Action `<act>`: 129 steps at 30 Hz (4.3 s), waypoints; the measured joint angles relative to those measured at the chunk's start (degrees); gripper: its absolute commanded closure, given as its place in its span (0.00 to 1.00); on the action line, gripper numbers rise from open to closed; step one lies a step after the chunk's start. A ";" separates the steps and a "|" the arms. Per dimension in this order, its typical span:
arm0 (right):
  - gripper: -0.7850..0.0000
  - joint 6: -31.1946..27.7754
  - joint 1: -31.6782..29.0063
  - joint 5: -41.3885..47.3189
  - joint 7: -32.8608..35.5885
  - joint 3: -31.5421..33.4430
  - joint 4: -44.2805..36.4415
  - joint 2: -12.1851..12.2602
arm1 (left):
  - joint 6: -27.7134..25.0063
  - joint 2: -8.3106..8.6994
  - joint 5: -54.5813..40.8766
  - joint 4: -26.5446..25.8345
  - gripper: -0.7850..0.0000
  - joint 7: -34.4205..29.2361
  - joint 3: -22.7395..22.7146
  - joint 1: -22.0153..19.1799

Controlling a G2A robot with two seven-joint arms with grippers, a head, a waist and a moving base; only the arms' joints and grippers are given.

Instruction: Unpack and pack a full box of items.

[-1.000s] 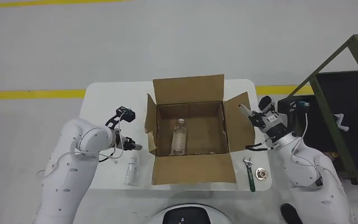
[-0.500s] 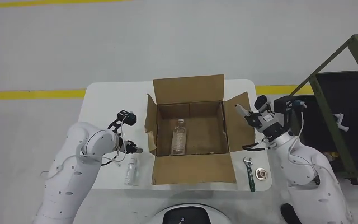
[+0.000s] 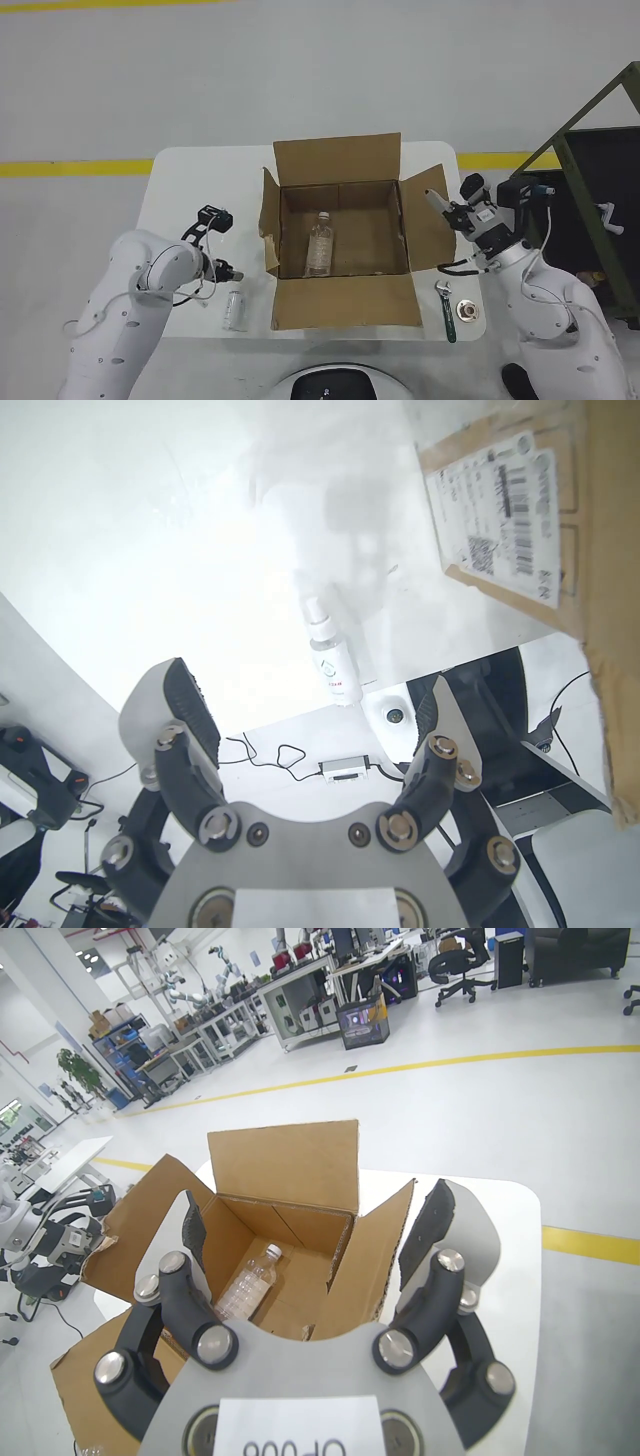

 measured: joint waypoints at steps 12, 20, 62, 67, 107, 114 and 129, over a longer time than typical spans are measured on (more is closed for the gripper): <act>0.00 -1.00 0.81 0.20 0.50 -0.97 0.80 0.03 | 9.07 2.26 5.05 -8.26 0.00 0.06 4.34 8.92; 0.00 -1.23 1.00 0.26 0.49 -1.19 1.20 0.06 | 15.00 3.07 3.94 -5.27 0.00 0.06 6.95 8.64; 0.00 0.54 -0.54 0.23 -0.36 0.91 0.57 0.31 | 20.84 0.49 6.21 8.49 0.28 7.20 15.94 4.58; 0.00 0.52 -0.68 0.15 -0.34 0.94 0.70 0.32 | 21.80 0.16 6.59 9.83 0.31 7.91 16.15 4.29; 0.00 0.30 0.45 -0.21 0.12 0.61 2.38 0.47 | 22.14 -1.89 7.38 15.58 0.56 10.43 16.41 3.02; 0.00 0.37 0.44 -0.11 0.19 0.60 2.42 0.49 | 22.09 -2.22 8.03 16.28 1.00 10.77 16.56 2.87; 0.00 1.64 0.77 2.16 0.19 0.90 3.26 0.42 | 20.58 -1.67 10.19 9.51 1.00 7.47 12.51 4.50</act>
